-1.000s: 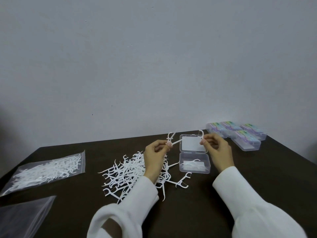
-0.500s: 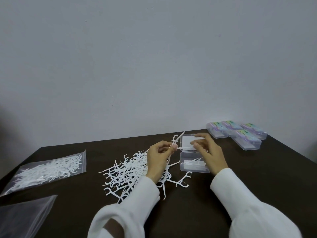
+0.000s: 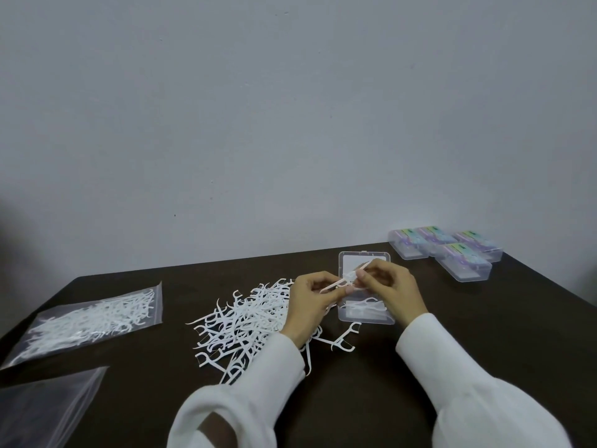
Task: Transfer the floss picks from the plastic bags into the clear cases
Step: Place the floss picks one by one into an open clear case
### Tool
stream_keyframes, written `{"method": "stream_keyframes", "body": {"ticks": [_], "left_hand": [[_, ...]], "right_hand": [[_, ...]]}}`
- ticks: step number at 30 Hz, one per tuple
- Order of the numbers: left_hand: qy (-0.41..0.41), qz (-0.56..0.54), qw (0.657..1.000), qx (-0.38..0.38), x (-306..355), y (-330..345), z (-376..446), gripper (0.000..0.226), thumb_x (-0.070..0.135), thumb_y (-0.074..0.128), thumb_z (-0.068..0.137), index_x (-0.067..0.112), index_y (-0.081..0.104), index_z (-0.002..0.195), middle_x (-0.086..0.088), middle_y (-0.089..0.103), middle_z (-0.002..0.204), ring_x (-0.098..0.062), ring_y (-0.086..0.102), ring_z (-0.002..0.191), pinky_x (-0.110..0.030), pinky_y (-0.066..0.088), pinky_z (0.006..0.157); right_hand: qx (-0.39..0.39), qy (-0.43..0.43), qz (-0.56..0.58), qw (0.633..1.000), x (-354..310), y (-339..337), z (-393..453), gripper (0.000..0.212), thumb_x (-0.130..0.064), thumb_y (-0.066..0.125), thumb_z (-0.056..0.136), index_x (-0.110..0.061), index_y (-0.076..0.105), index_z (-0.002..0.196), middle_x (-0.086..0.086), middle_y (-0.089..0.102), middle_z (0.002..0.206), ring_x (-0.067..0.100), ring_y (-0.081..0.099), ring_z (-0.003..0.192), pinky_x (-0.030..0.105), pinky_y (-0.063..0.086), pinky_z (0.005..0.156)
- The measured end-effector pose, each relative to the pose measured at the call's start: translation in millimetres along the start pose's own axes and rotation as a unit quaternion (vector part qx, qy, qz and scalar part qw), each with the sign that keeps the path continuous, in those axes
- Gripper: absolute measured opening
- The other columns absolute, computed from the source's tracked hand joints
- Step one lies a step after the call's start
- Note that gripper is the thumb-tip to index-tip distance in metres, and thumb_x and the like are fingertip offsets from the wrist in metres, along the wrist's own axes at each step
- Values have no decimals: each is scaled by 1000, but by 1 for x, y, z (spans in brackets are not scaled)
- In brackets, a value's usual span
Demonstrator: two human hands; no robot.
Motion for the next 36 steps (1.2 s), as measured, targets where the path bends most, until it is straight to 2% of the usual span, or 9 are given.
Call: {"method": "stream_keyframes", "body": {"ticks": [4, 9, 13, 16, 20, 26, 31, 34, 36], "left_hand": [[-2, 4, 1000, -5, -3, 2, 0, 7, 10, 77, 75, 9, 75, 82, -10, 71, 75, -15, 64, 66, -25, 54, 65], [-20, 4, 1000, 3, -7, 1, 0, 20, 11, 78, 74, 6, 74, 93, -13, 73, 82, -24, 68, 71, -35, 58, 74], [-25, 6, 1000, 5, -9, 0, 0, 24, 8, 78, 73, 6, 73, 96, -14, 73, 80, -23, 69, 69, -30, 58, 72], [-27, 8, 1000, 10, -10, -2, -2, 20, 6, 76, 75, 9, 73, 95, -11, 74, 78, -24, 70, 70, -27, 57, 70], [-27, 21, 999, 14, -9, -5, -2, 18, 3, 75, 76, 5, 73, 94, -7, 74, 74, -17, 70, 66, -20, 54, 63], [3, 100, 994, 44, -6, -14, -2, 7, 8, 75, 78, 11, 76, 84, -3, 73, 75, -17, 70, 71, -26, 57, 68], [64, 229, 971, 28, 8, -3, -6, 8, 16, 72, 82, 15, 76, 89, 7, 72, 83, 2, 65, 77, -7, 48, 72], [74, 228, 969, 56, 15, -1, -8, 7, 17, 72, 82, 16, 75, 89, 8, 71, 81, 3, 64, 75, -8, 48, 70], [51, 183, 978, 85, 12, -7, -7, 5, 16, 74, 80, 17, 73, 84, 5, 71, 77, -6, 66, 72, -16, 53, 68]], "right_hand": [[41, 12, -11, 999, 0, -9, 0, 7, -13, 66, 83, -17, 64, 88, -4, 66, 82, 5, 63, 78, 7, 49, 61], [60, 16, -6, 998, 0, -13, -1, 15, -11, 66, 83, -14, 62, 97, 2, 65, 88, 9, 65, 80, 8, 49, 58], [62, 27, -16, 998, 2, -14, 0, 11, -10, 67, 83, -13, 61, 92, 2, 64, 85, 9, 65, 76, 9, 49, 56], [64, 37, -18, 997, 5, -17, 0, 10, -11, 67, 83, -13, 61, 90, 3, 65, 86, 11, 66, 77, 11, 49, 62], [64, 56, -30, 996, 10, -20, 1, 8, -10, 68, 82, -13, 64, 87, 4, 66, 86, 14, 66, 79, 16, 49, 66], [28, 71, -51, 996, 12, -15, 1, 7, -8, 68, 81, -12, 64, 86, 0, 65, 83, 9, 63, 78, 11, 47, 66], [2, 25, -116, 993, -1, -5, -2, 10, -10, 67, 82, -20, 65, 84, -5, 63, 78, 10, 60, 73, 9, 49, 64], [39, -14, -144, 989, -12, -9, -3, 12, -10, 66, 83, -22, 64, 86, -7, 59, 77, 9, 56, 71, 2, 45, 59], [61, -35, -160, 985, -17, -14, -4, 13, -10, 67, 83, -22, 63, 87, -6, 59, 80, 7, 55, 71, 1, 44, 59]]}}
Point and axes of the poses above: each hand's wrist, its own z-axis towards the middle knuckle, its own y-axis out of the palm, x = y × z, the point moved 9 cm from there along z, towards the middle knuckle
